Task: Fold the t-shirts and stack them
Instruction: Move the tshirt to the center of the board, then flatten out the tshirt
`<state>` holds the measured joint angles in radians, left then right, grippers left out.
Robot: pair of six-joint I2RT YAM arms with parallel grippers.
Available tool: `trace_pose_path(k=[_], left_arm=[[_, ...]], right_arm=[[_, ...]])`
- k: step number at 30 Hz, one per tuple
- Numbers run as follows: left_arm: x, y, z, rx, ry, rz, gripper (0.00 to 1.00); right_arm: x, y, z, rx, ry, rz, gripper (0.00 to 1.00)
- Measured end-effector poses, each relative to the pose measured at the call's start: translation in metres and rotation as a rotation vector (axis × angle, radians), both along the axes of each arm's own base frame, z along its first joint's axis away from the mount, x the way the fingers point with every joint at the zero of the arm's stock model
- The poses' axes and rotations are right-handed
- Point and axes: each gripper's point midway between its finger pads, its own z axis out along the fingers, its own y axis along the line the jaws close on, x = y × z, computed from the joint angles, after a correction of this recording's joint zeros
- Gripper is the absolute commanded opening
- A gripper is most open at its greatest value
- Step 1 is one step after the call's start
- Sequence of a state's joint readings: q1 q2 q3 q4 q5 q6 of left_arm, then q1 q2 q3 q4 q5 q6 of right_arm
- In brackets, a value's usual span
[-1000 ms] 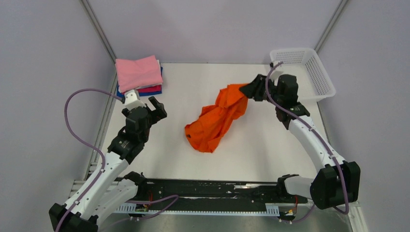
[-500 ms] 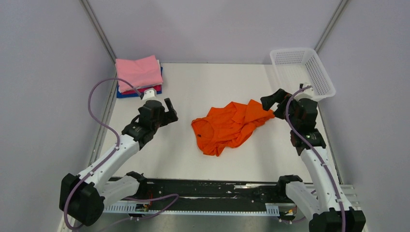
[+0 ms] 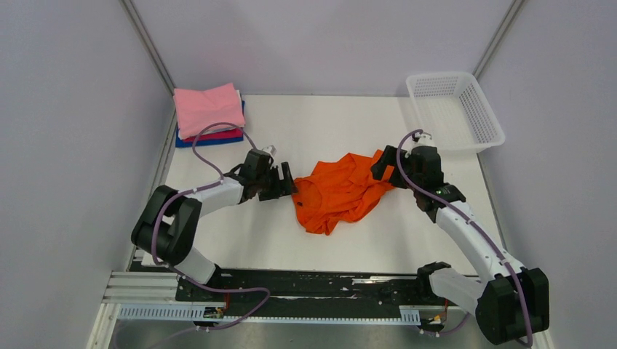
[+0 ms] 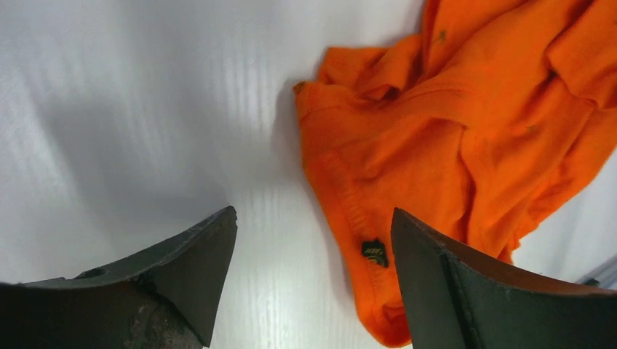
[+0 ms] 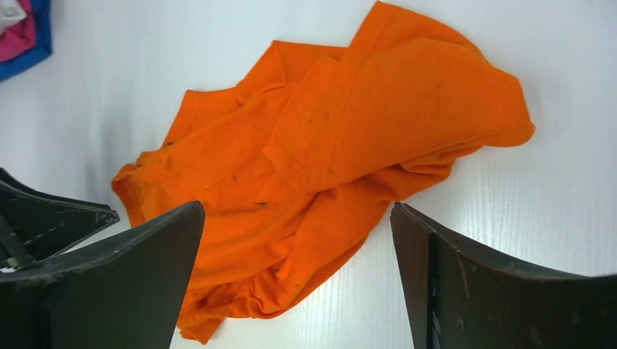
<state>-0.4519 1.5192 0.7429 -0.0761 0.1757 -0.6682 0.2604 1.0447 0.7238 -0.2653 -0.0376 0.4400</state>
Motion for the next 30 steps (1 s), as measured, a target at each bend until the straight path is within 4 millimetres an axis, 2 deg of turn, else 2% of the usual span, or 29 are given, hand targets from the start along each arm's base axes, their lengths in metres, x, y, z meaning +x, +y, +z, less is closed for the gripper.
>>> trace_pose_path(k=[5, 7, 9, 10, 11, 12, 14, 20, 23, 26, 28, 30], left_arm=[[0.026, -0.023, -0.004, -0.051, -0.011, -0.037, 0.68], [0.032, -0.031, -0.005, -0.074, -0.014, -0.055, 0.58], [0.036, -0.037, -0.007, -0.091, -0.014, -0.072, 0.43], [0.037, -0.039, -0.008, -0.097, -0.011, -0.078, 0.31], [0.037, -0.041, -0.010, -0.098, -0.008, -0.086, 0.24], [0.037, -0.043, -0.013, -0.100, -0.001, -0.096, 0.08], [0.034, -0.045, -0.017, -0.103, 0.015, -0.101, 0.00], [0.032, -0.039, -0.012, -0.062, -0.001, -0.092, 0.00], [0.030, -0.028, 0.008, -0.025, -0.060, -0.070, 0.00], [0.026, -0.017, 0.042, -0.013, -0.159, -0.054, 0.00], [0.026, -0.013, 0.062, -0.018, -0.214, -0.045, 0.00], [0.024, -0.009, 0.069, -0.017, -0.237, -0.038, 0.00]], right_arm=[[0.006, -0.016, -0.022, -0.071, 0.056, -0.082, 1.00], [0.006, -0.021, -0.029, -0.091, 0.078, -0.101, 1.00], [0.006, -0.027, -0.038, -0.120, 0.107, -0.128, 1.00], [0.007, -0.030, -0.041, -0.132, 0.116, -0.140, 1.00], [0.008, -0.033, -0.044, -0.143, 0.123, -0.155, 1.00], [0.009, -0.036, -0.046, -0.151, 0.128, -0.165, 1.00], [0.012, -0.040, -0.049, -0.168, 0.141, -0.186, 1.00], [0.031, -0.055, -0.053, -0.232, 0.200, -0.251, 0.95], [0.040, -0.058, -0.054, -0.270, 0.219, -0.244, 0.93], [0.055, -0.055, -0.052, -0.301, 0.231, -0.197, 0.88], [0.071, -0.045, -0.048, -0.299, 0.229, -0.141, 0.85], [0.089, -0.031, -0.044, -0.289, 0.219, -0.069, 0.83]])
